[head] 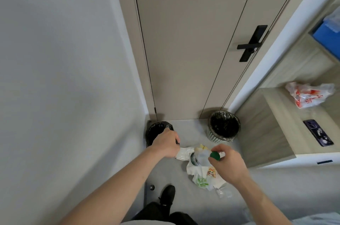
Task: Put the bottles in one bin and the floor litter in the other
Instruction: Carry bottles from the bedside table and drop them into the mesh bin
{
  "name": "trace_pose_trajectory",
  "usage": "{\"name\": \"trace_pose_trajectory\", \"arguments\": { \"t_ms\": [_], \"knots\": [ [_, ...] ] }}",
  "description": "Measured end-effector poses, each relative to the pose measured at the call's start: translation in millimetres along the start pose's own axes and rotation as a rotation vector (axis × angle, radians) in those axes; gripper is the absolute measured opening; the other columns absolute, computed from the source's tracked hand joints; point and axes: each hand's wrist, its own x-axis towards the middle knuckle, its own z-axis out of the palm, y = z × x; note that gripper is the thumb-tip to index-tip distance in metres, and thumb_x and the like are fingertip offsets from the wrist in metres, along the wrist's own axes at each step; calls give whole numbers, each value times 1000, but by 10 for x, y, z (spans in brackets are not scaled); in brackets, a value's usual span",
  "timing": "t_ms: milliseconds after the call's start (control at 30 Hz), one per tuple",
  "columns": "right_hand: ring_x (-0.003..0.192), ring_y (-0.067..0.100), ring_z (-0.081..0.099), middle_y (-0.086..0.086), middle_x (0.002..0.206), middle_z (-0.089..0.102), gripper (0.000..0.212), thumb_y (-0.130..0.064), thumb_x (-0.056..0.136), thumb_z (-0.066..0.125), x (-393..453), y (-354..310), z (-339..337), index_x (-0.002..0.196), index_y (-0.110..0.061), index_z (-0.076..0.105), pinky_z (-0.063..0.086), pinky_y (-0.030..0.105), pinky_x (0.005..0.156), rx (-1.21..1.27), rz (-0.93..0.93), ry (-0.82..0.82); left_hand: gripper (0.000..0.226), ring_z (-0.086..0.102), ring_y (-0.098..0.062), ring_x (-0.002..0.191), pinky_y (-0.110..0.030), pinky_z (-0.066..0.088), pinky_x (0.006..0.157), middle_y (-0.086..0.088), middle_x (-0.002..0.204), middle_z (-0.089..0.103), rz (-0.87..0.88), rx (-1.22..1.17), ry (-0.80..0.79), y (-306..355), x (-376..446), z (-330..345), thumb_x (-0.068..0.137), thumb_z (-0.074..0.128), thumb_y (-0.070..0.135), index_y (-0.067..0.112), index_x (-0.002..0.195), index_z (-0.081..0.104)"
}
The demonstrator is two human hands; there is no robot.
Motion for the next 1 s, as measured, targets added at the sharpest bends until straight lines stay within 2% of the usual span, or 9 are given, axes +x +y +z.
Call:
{"name": "trace_pose_trajectory", "arguments": {
  "t_ms": [67,200,333,533,667,867,933,1000],
  "knots": [
    [71,3,67,-16,101,67,21,-29,82,74,148,-43,-125,101,-33,66,41,14,59,-8,18,15,26,63,-25,106,-32,51,94,-3,130,49,10,-3,-5,77,191,-55,90,57,17,23,113,69],
    [81,9,68,-15,103,66,23,-31,81,75,356,-12,-386,102,-34,68,46,28,72,-14,59,78,29,60,-24,112,-35,50,97,-1,131,48,72,33,-53,274,470,-93,91,59,20,25,120,63],
    [75,4,65,-14,104,65,24,-34,82,75,544,80,-625,105,-35,67,46,27,72,-29,92,132,30,61,-26,112,-39,50,99,0,129,48,136,39,-72,520,722,-140,92,57,22,26,121,62],
    [89,12,66,-9,111,65,31,-34,84,74,994,408,-895,114,-32,70,51,29,80,-58,86,101,28,60,-28,114,-40,48,103,-1,131,48,180,24,-78,899,1058,-61,94,58,22,25,121,64],
    [95,16,66,-5,113,66,32,-35,83,74,1439,803,-1097,114,-30,72,54,31,85,-99,76,38,26,59,-27,113,-40,47,103,0,131,45,146,-7,-72,1187,1361,150,96,58,20,22,122,64],
    [96,17,64,-1,114,65,32,-31,83,73,2297,1479,-1466,115,-26,72,46,27,80,-183,16,-126,25,60,-25,107,-41,47,104,3,126,43,-15,-173,-9,1711,1908,687,96,54,21,25,117,66],
    [97,18,64,-1,112,63,31,-29,84,72,2539,1695,-1578,115,-26,71,46,27,79,-185,21,-162,27,60,-23,104,-34,48,101,1,123,45,-60,-243,14,1924,2055,916,94,52,16,24,115,68],
    [92,16,63,-2,109,62,29,-28,85,71,2758,1887,-1628,114,-26,70,47,28,79,-183,20,-197,32,58,-20,102,-23,43,93,0,125,46,-100,-267,29,2102,2199,1088,96,50,11,21,121,67]
  ]
}}
